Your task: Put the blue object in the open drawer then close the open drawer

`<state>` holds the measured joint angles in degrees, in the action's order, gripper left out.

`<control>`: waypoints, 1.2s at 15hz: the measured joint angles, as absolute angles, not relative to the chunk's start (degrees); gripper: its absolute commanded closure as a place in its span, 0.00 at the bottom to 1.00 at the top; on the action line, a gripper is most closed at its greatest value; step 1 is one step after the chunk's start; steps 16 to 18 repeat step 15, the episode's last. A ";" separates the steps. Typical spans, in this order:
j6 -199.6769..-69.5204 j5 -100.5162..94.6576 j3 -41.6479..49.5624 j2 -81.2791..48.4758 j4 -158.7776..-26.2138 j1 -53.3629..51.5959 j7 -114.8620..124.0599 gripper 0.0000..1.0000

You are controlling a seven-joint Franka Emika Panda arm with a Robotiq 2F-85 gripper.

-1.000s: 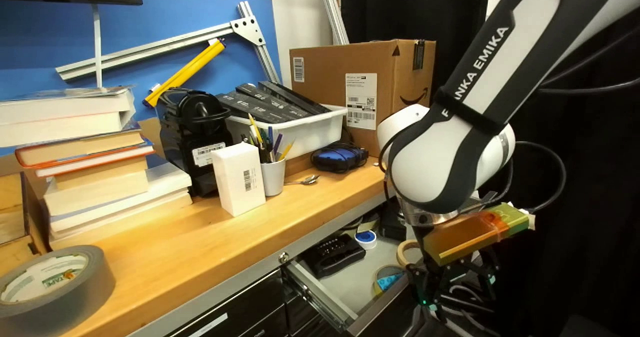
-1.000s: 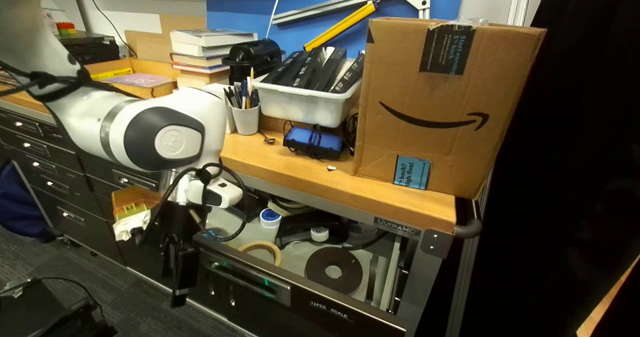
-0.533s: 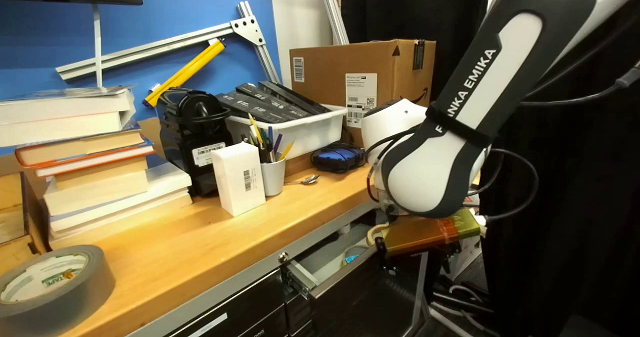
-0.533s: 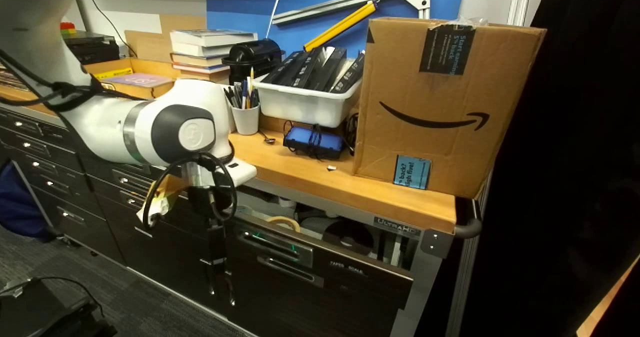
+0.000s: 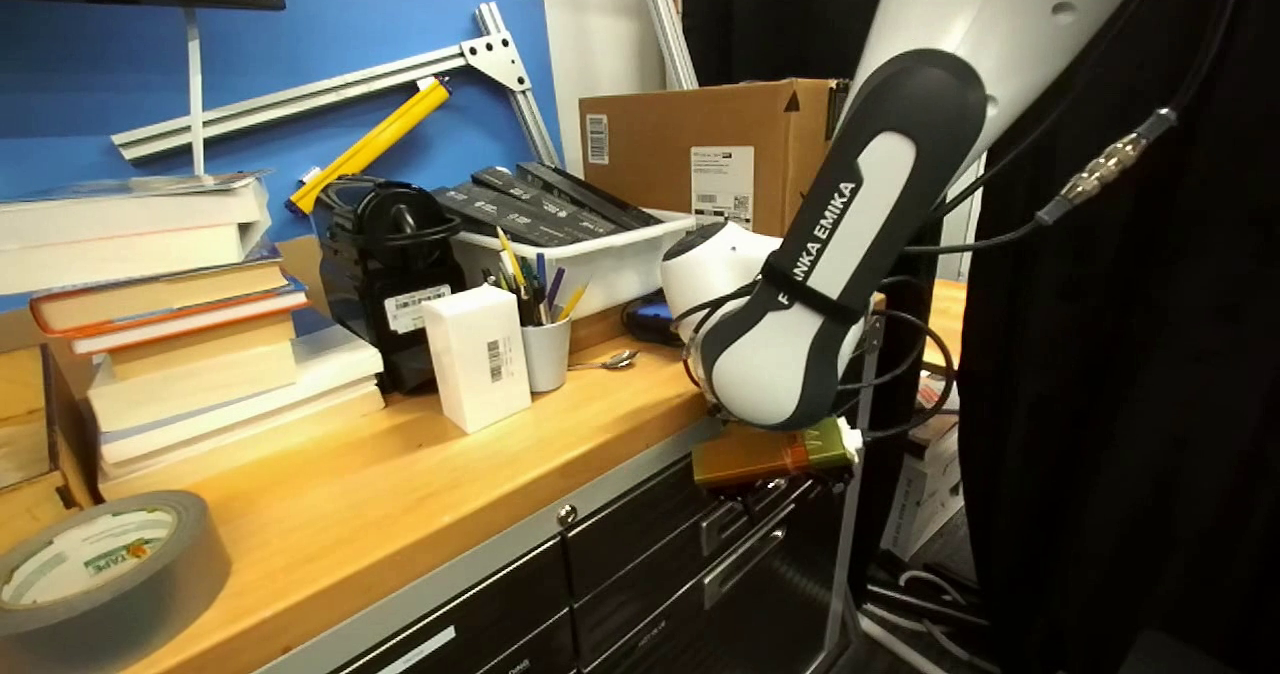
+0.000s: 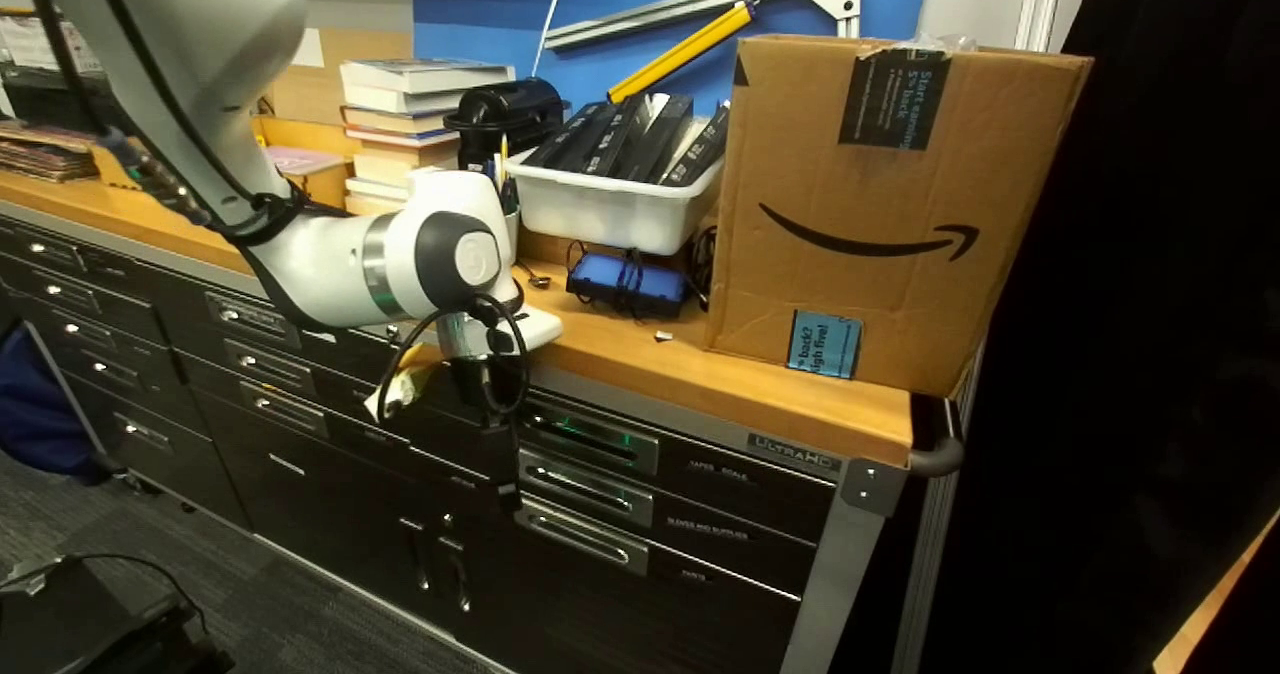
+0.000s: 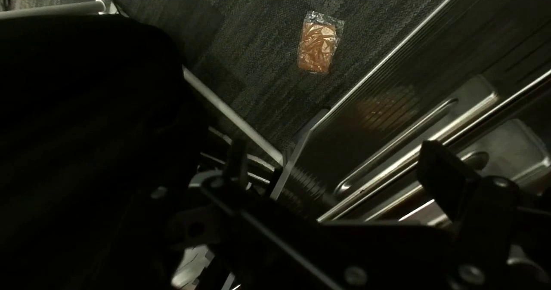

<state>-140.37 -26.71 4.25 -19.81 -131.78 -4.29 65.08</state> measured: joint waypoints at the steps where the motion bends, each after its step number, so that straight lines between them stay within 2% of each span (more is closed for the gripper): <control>1: -139.92 -26.34 4.55 -20.89 -130.90 -4.53 65.12 0.00; 5: -140.05 -25.28 4.96 -19.38 -131.27 -4.94 65.13 0.00; 12: -140.39 -18.56 2.92 1.82 -138.87 -4.54 46.17 0.00; 15: -134.08 -9.86 2.35 10.77 -139.13 -6.32 33.00 0.00; 18: -134.08 -9.86 2.35 10.77 -139.13 -6.32 33.00 0.00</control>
